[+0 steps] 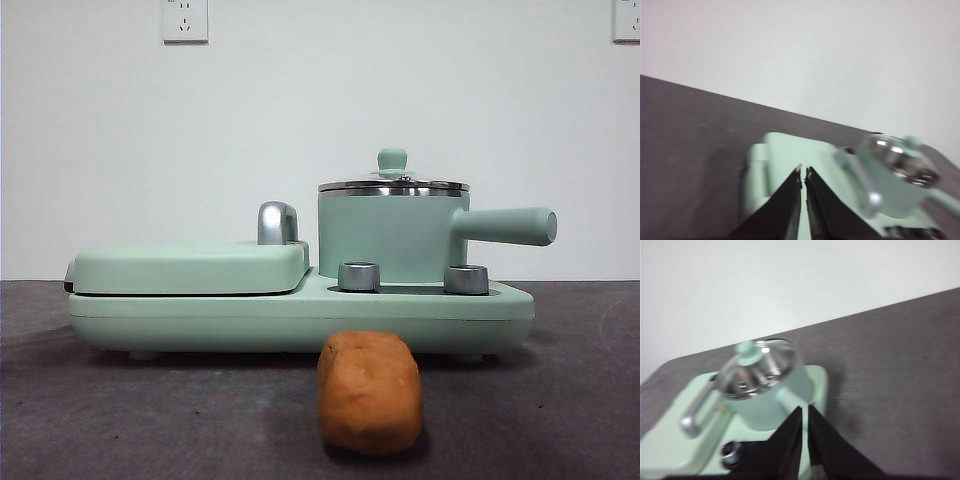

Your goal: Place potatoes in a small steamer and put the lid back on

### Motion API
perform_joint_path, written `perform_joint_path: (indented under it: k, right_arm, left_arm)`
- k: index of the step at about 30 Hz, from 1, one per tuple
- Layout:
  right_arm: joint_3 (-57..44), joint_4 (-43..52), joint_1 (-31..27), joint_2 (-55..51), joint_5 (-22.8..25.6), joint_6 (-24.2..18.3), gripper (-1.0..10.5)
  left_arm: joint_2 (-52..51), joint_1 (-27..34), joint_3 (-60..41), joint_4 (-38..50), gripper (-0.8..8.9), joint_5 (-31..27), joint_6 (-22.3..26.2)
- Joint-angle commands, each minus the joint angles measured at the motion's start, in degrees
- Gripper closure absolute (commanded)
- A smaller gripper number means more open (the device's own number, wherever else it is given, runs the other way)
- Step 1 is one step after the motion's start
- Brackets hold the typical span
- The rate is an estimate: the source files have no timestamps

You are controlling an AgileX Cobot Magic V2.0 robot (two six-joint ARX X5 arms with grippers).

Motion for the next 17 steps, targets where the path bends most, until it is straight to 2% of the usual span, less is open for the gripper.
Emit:
perform_joint_path:
  k: [1, 4, 7, 9, 13, 17]
  right_arm:
    - [6.1, -3.91, 0.02, 3.72, -3.91, -1.79, 9.3]
    - [11.52, -8.9, 0.02, 7.39, -8.15, -4.2, 9.3]
    - [16.41, -14.19, 0.02, 10.99, -15.87, -10.23, 9.3]
    - [18.67, -16.63, 0.02, 12.92, -19.39, -12.17, 9.3]
    - [20.81, -18.53, 0.02, 15.21, -24.79, -12.57, 9.3]
    - [20.83, -18.58, 0.02, 15.52, -25.9, -12.57, 9.3]
  left_arm:
    - [5.25, -0.57, 6.1, -0.94, 7.98, 4.2, -0.44]
    - [10.78, -0.96, 11.43, -3.28, 7.98, 8.98, -0.42]
    - [16.22, -1.29, 16.02, -5.22, 7.97, 15.17, -0.42]
    - [19.76, -1.51, 18.93, -6.82, 7.96, 20.22, -0.42]
    - [25.66, -2.14, 23.5, -9.81, 7.92, 28.39, -0.11]
    - [29.48, -3.56, 26.01, -12.04, 7.85, 31.01, 2.05]
